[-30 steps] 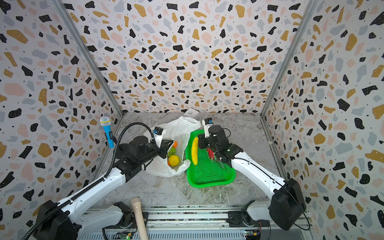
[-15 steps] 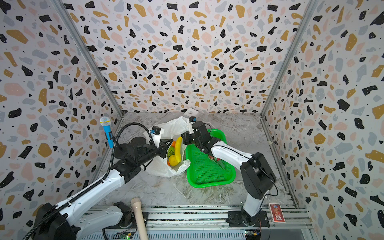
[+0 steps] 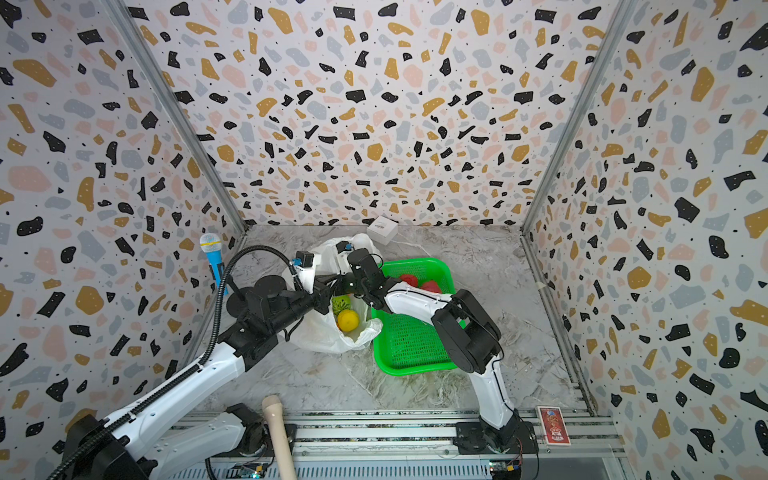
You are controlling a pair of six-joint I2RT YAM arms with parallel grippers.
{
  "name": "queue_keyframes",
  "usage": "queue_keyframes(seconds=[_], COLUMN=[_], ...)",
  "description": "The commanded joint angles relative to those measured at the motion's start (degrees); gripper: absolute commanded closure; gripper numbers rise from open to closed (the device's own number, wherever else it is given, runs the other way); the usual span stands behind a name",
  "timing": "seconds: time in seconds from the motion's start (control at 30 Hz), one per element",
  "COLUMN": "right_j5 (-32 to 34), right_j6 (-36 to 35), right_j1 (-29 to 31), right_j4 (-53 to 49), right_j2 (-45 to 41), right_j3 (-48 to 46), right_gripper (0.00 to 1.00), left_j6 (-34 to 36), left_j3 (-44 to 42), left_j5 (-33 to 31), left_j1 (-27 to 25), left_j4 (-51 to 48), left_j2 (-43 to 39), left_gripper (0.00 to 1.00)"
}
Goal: Place the fruits into the plastic bag
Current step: 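Lift the yellow banana with the right gripper and move it into the bag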
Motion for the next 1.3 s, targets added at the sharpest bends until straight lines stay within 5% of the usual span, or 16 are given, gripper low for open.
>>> queue_keyframes(seconds=[0.0, 0.13, 0.3, 0.63, 0.93, 1.07, 1.27], right_j5=[-7.9, -10.1, -3.8, 9.5, 21.5, 25.8, 25.4], right_j6=[3.4, 5.5, 0.8, -10.0, -7.5, -6.9, -14.6], right_j1=[0.3, 0.2, -0.8, -4.1, -7.9, -13.4, -19.1], right_j4=[6.4, 10.9, 4.1, -0.3, -2.2, -9.9, -25.7], right_j2=[0.6, -0.5, -6.5, -29.8, -47.9, -46.8, -31.3], right_j3=[2.1, -1.0, -5.2, -23.1, -36.8, -34.0, -19.7], right_gripper=[0.97, 0.51, 0.31, 0.30, 0.32, 0.34, 0.34], left_j6=[0.5, 1.1, 0.8, 0.1, -0.5, -2.2, -4.1], left_j3=[-1.6, -2.6, -3.0, -1.8, -0.6, -0.2, -1.6], left_j5=[-0.9, -1.4, -2.9, -5.2, -5.8, -8.0, -11.8], left_j1=[0.1, 0.0, 0.1, 0.1, 0.1, 0.1, 0.1], left_j4=[2.6, 1.0, 0.9, -1.3, -2.3, -2.8, -1.4], left_j2=[-1.2, -2.5, -4.0, -4.7, -4.8, -4.3, -3.9], left_gripper=[1.00, 1.00, 1.00, 1.00, 1.00, 1.00, 1.00])
